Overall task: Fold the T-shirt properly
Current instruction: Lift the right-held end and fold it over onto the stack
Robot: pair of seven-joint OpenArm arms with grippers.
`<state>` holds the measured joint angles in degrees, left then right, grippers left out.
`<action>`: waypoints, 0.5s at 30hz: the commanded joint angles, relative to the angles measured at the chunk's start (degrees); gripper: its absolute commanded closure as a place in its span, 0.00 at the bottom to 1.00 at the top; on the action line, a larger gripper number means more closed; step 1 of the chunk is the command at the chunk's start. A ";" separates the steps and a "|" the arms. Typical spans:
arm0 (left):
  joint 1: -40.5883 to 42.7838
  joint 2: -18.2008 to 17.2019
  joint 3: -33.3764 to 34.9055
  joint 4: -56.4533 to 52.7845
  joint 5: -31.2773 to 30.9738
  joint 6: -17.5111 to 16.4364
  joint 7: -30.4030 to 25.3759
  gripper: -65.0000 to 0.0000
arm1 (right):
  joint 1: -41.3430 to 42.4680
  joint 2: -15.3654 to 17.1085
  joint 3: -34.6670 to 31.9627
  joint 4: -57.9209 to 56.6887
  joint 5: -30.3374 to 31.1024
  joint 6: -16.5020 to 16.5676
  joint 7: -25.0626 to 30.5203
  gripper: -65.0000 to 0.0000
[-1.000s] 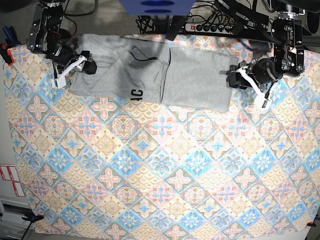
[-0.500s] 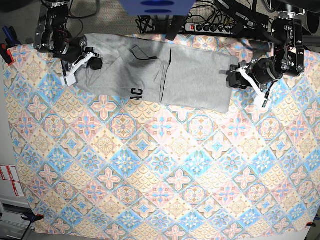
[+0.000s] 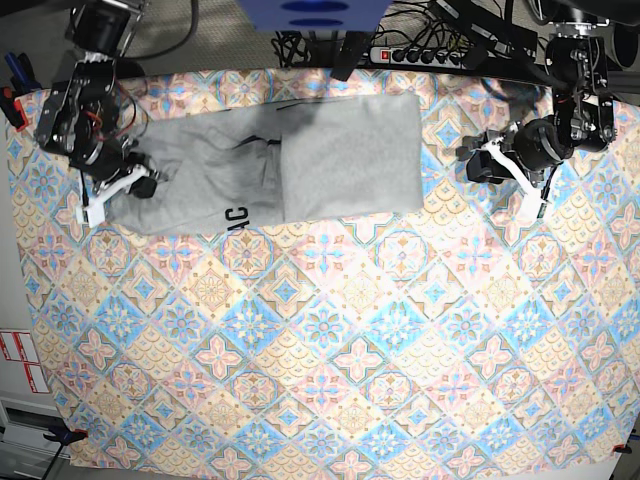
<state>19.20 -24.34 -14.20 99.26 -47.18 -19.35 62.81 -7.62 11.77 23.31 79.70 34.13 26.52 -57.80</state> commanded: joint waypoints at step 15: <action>-0.17 -0.76 -0.27 1.09 -0.78 -0.38 -0.70 0.71 | -5.26 0.85 -14.39 17.93 -1.21 0.07 1.32 1.00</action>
<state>19.22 -24.27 -14.11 99.26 -47.13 -19.38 62.81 -13.58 12.05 8.27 96.62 31.70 26.35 -57.84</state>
